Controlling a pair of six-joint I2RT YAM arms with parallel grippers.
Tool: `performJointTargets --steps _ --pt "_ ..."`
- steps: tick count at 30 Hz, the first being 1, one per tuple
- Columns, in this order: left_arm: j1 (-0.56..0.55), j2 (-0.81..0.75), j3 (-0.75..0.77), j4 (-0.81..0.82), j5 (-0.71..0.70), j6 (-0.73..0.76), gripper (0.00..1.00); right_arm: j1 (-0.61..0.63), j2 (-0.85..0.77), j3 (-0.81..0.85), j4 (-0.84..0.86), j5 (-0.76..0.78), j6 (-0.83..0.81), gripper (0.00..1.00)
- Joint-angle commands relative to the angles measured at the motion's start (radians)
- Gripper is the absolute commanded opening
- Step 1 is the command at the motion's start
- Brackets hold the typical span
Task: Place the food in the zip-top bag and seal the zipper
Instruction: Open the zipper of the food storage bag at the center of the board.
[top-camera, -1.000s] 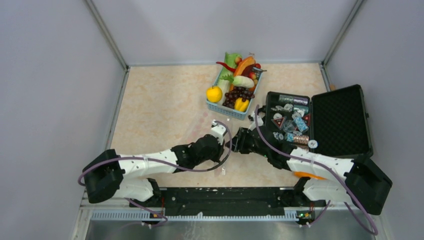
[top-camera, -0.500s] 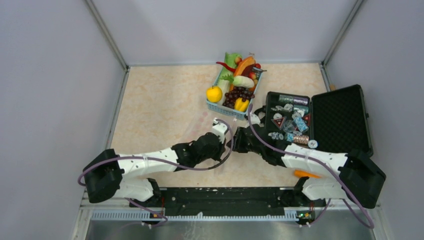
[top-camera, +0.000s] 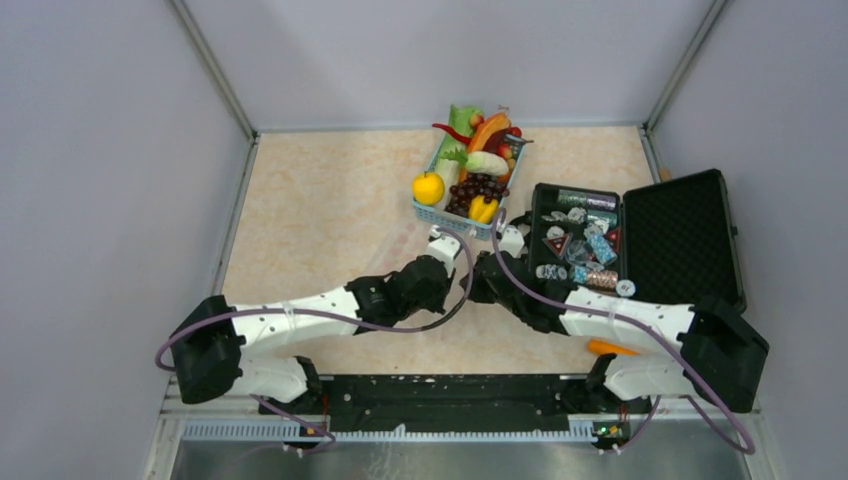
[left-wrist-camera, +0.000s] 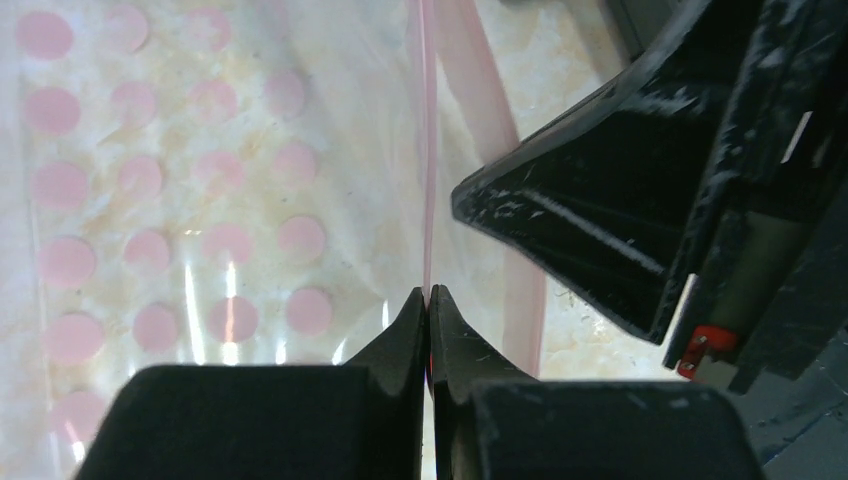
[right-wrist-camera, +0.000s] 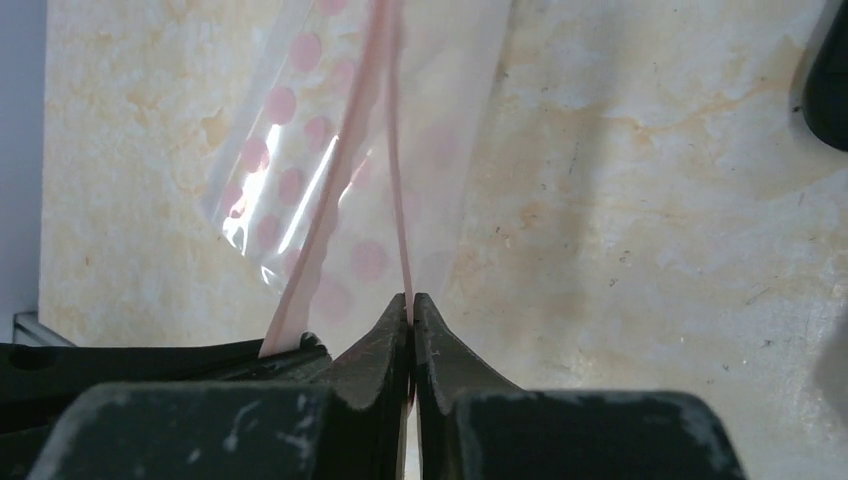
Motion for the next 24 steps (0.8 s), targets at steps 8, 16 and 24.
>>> performJointTargets --steps 8,16,24 --pt "-0.004 -0.134 0.095 -0.162 -0.234 -0.047 0.0 0.016 -0.136 -0.041 -0.028 0.119 0.038 0.0" --pt "-0.009 -0.18 0.203 -0.269 -0.326 -0.027 0.0 0.016 -0.171 -0.01 -0.013 0.082 0.0 0.0" --pt "-0.02 -0.193 0.298 -0.344 -0.461 0.039 0.0 0.016 -0.191 0.05 0.161 -0.087 -0.103 0.0"
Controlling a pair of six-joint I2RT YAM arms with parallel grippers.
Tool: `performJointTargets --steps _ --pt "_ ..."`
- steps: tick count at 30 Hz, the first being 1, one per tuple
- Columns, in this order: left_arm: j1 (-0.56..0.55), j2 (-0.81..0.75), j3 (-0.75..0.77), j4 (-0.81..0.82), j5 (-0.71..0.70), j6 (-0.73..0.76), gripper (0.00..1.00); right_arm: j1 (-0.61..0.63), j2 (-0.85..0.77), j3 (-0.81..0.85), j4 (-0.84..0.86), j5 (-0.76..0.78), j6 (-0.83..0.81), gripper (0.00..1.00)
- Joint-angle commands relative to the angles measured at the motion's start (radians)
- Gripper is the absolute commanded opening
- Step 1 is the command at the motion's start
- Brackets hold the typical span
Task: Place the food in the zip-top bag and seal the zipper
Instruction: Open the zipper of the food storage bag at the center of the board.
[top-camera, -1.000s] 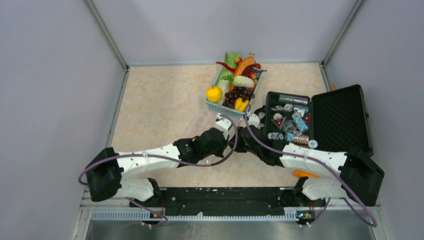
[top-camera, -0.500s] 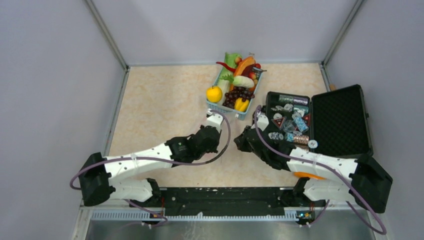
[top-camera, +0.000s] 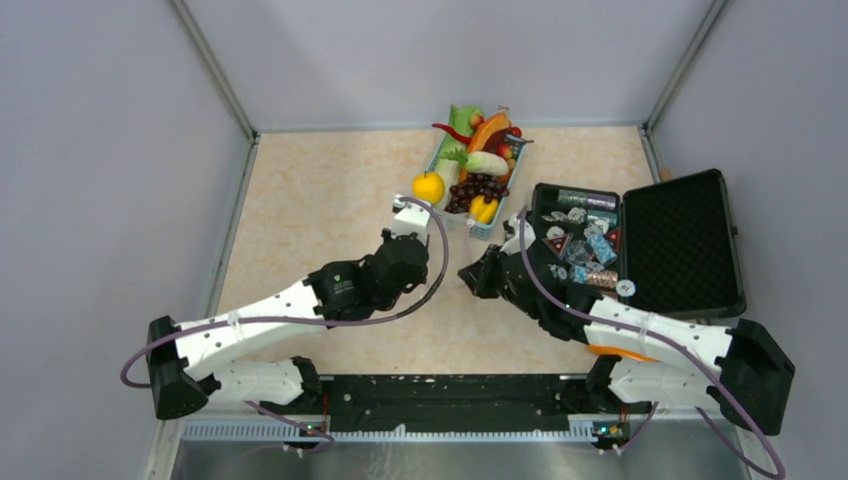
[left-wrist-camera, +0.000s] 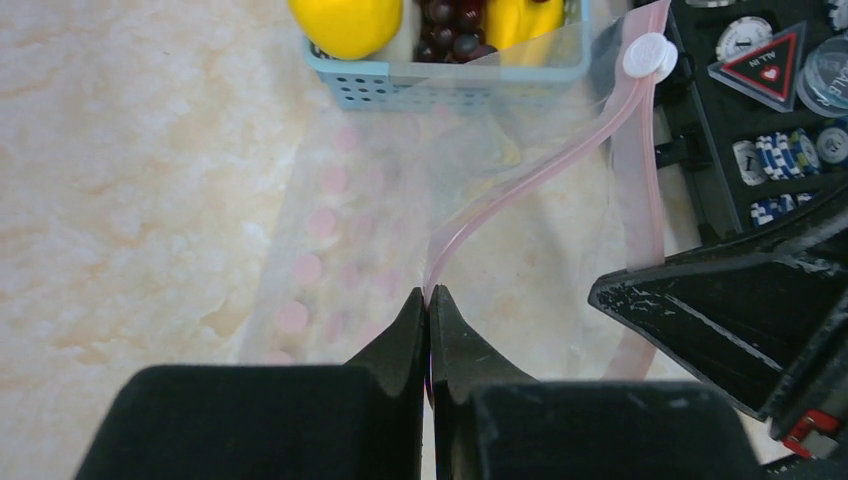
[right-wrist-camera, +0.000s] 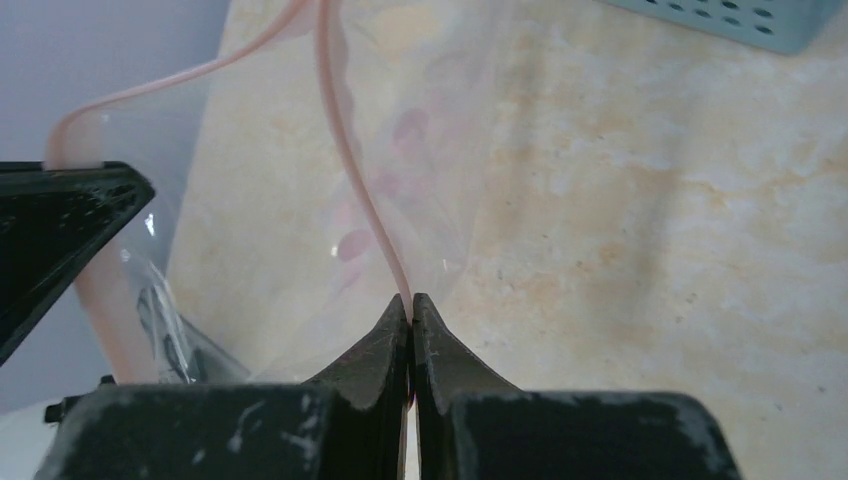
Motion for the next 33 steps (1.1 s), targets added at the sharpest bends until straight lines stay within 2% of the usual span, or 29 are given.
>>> performJointTargets --steps 1,7,13,16,18,23,25,27,30,33 --pt "-0.014 -0.03 0.102 -0.06 -0.129 0.067 0.0 0.012 0.006 0.131 0.083 -0.078 -0.098 0.0" --pt "-0.023 -0.055 0.205 -0.122 -0.266 0.174 0.0 0.01 0.181 0.351 0.027 -0.094 -0.183 0.0" --pt "-0.038 -0.096 0.314 -0.149 -0.412 0.335 0.0 0.003 0.295 0.524 0.076 -0.2 -0.228 0.0" --pt "-0.038 -0.092 0.323 -0.142 -0.498 0.408 0.0 -0.015 0.346 0.568 0.061 -0.241 -0.222 0.0" --pt "-0.038 -0.092 0.296 -0.148 -0.498 0.409 0.0 -0.027 0.374 0.568 0.047 -0.262 -0.21 0.0" --pt "-0.037 -0.099 0.154 -0.228 -0.454 0.189 0.0 -0.048 0.399 0.466 0.041 -0.254 -0.185 0.0" --pt "-0.036 -0.108 0.074 -0.251 -0.458 0.007 0.0 -0.069 0.42 0.413 0.027 -0.252 -0.159 0.0" --pt "-0.024 -0.119 0.013 -0.265 -0.404 -0.109 0.0 -0.095 0.435 0.37 0.036 -0.29 -0.13 0.0" --pt "0.018 -0.149 -0.101 -0.155 -0.239 -0.151 0.0 -0.112 0.439 0.354 0.055 -0.309 -0.133 0.0" --pt "0.054 -0.153 -0.156 -0.099 -0.18 -0.183 0.0 -0.111 0.43 0.358 0.059 -0.329 -0.167 0.0"
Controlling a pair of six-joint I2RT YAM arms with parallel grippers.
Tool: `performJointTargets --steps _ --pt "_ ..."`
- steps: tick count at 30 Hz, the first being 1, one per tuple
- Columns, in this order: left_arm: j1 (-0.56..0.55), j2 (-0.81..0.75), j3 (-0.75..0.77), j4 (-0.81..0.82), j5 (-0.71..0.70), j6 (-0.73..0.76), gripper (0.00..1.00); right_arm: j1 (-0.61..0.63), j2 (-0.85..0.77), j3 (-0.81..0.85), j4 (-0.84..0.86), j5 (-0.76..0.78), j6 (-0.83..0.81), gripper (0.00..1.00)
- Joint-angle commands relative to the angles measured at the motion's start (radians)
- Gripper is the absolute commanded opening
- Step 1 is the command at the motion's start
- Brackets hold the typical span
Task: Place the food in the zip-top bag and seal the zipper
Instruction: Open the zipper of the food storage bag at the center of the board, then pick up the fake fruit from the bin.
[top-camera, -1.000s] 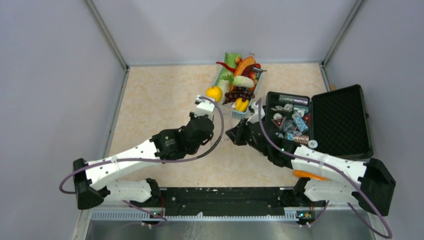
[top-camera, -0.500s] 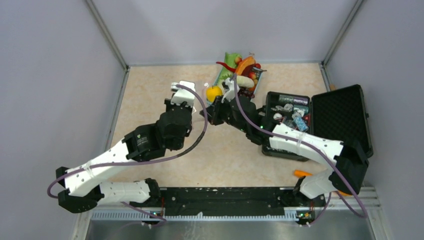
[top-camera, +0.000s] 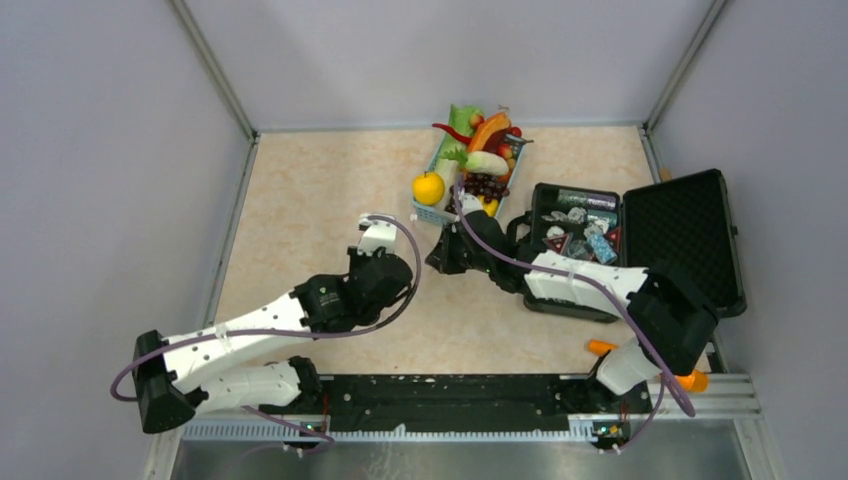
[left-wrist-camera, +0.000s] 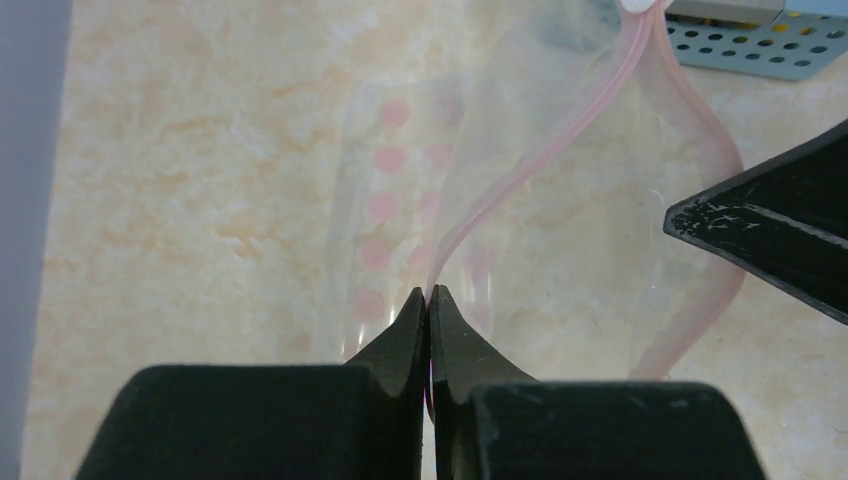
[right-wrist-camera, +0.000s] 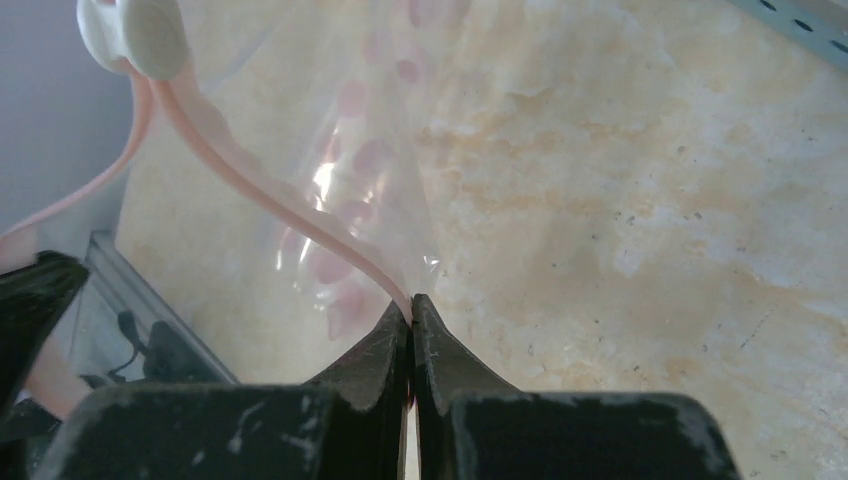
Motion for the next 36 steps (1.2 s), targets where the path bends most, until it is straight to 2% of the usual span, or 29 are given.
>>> performJointTargets --steps 1,6,8,9,13,18,20,22,26,30,33,36 --pt "0.046 -0.04 -0.052 0.109 0.107 -0.132 0.0 -0.006 -0.025 0.028 0.024 -0.024 -0.025 0.01" --pt "0.104 -0.034 -0.071 0.187 0.189 -0.098 0.0 -0.008 -0.034 0.1 -0.113 -0.017 -0.095 0.18" --pt "0.12 -0.031 -0.08 0.208 0.211 -0.094 0.0 -0.007 -0.045 0.109 -0.138 -0.017 -0.108 0.32" --pt "0.127 -0.027 -0.083 0.215 0.221 -0.097 0.0 -0.008 -0.053 0.108 -0.145 -0.019 -0.112 0.35" --pt "0.14 -0.021 -0.1 0.229 0.239 -0.107 0.0 -0.008 -0.145 0.059 -0.128 -0.018 -0.102 0.41" --pt "0.153 -0.034 -0.123 0.26 0.276 -0.1 0.0 -0.018 -0.323 -0.006 -0.107 0.179 -0.116 0.41" --pt "0.158 -0.036 -0.127 0.268 0.291 -0.094 0.0 -0.056 -0.375 -0.024 -0.105 0.258 -0.128 0.43" --pt "0.16 -0.041 -0.127 0.264 0.297 -0.091 0.0 -0.133 -0.399 -0.016 -0.131 0.245 -0.13 0.48" --pt "0.167 -0.08 -0.16 0.284 0.304 -0.102 0.0 -0.245 -0.386 0.012 -0.166 0.195 -0.158 0.48" --pt "0.174 -0.11 -0.182 0.333 0.378 -0.07 0.0 -0.291 -0.339 0.028 -0.123 0.141 -0.192 0.48" --pt "0.174 -0.112 -0.185 0.362 0.444 -0.025 0.0 -0.316 -0.27 0.06 -0.1 0.08 -0.153 0.48" --pt "0.174 -0.101 -0.181 0.375 0.483 0.001 0.0 -0.316 -0.176 0.104 -0.04 -0.007 -0.149 0.59"
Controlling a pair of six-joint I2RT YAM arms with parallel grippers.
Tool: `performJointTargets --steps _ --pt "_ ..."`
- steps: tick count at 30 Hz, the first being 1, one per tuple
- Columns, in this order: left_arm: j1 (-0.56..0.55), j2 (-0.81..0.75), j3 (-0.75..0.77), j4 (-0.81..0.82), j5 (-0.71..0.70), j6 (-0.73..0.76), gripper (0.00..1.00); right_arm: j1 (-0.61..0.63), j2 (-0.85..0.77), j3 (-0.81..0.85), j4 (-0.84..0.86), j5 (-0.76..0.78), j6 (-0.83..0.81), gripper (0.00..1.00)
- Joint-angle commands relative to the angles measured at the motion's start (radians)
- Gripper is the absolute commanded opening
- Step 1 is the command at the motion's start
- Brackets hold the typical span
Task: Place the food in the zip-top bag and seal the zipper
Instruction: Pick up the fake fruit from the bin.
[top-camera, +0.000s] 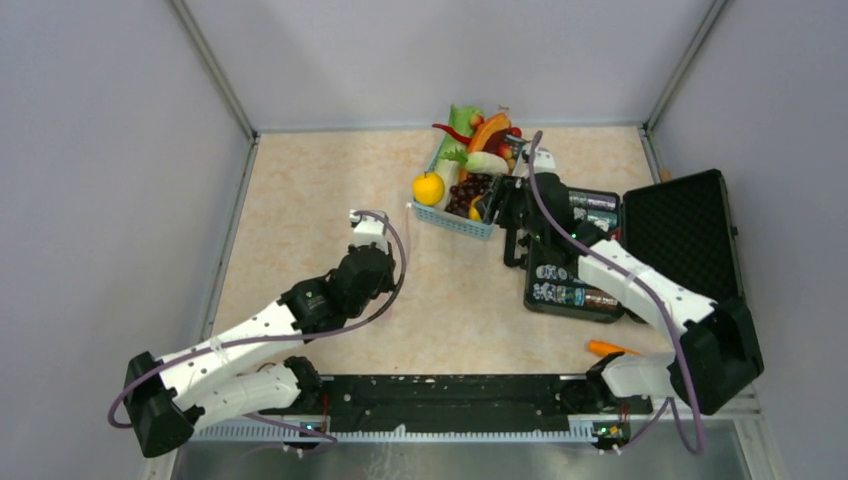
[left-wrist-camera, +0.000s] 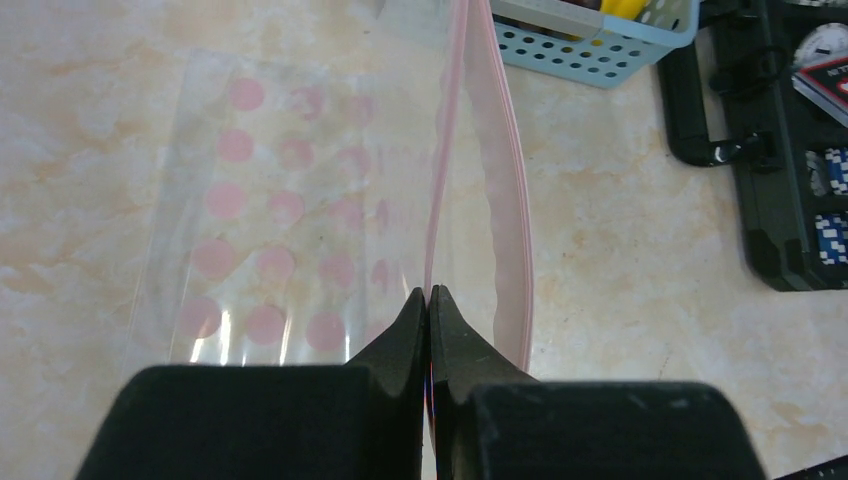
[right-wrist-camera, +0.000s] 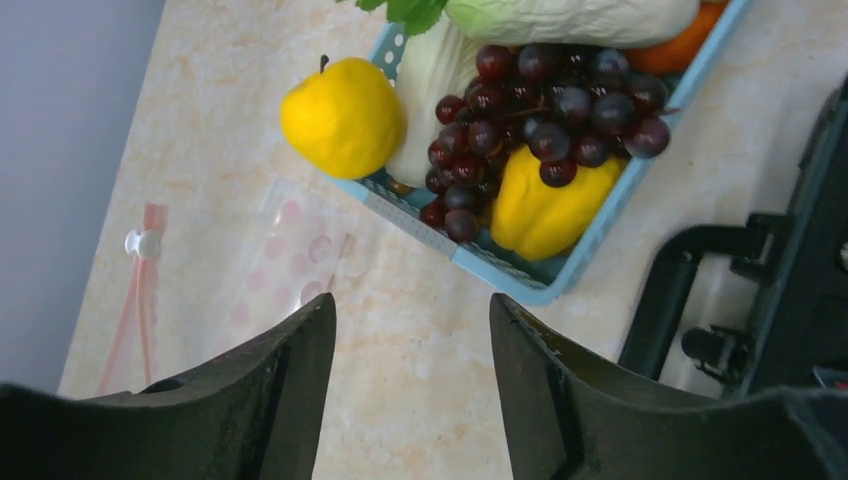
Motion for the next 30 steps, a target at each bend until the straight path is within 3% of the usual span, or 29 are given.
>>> performJointTargets --steps 1,2,3,7,14,24,26,30 --pt "0.004 0.001 0.004 0.079 0.089 0.057 0.0 -0.007 0.126 0.114 0.105 -0.141 0.01 0.65" --pt "0.004 0.007 0.007 0.073 0.089 0.057 0.0 -0.006 0.161 0.139 0.106 -0.148 0.021 0.73" --pt "0.004 0.012 0.011 0.063 0.088 0.054 0.0 -0.004 0.189 0.162 0.115 -0.153 0.025 0.75" --pt "0.004 0.016 0.016 0.039 0.072 0.038 0.0 0.018 0.297 0.251 0.178 -0.144 -0.023 0.76" --pt "0.004 -0.014 0.005 0.026 0.049 0.029 0.0 0.035 0.496 0.442 0.113 -0.143 -0.054 0.76" --pt "0.004 -0.018 0.007 0.014 0.069 0.026 0.0 0.085 0.728 0.673 -0.023 0.007 -0.147 0.78" --pt "0.004 -0.022 0.008 0.01 0.068 0.025 0.0 0.087 0.758 0.707 -0.05 0.046 -0.158 0.86" --pt "0.004 -0.034 0.002 0.009 0.065 0.019 0.0 0.087 0.792 0.739 -0.084 0.062 -0.182 0.87"
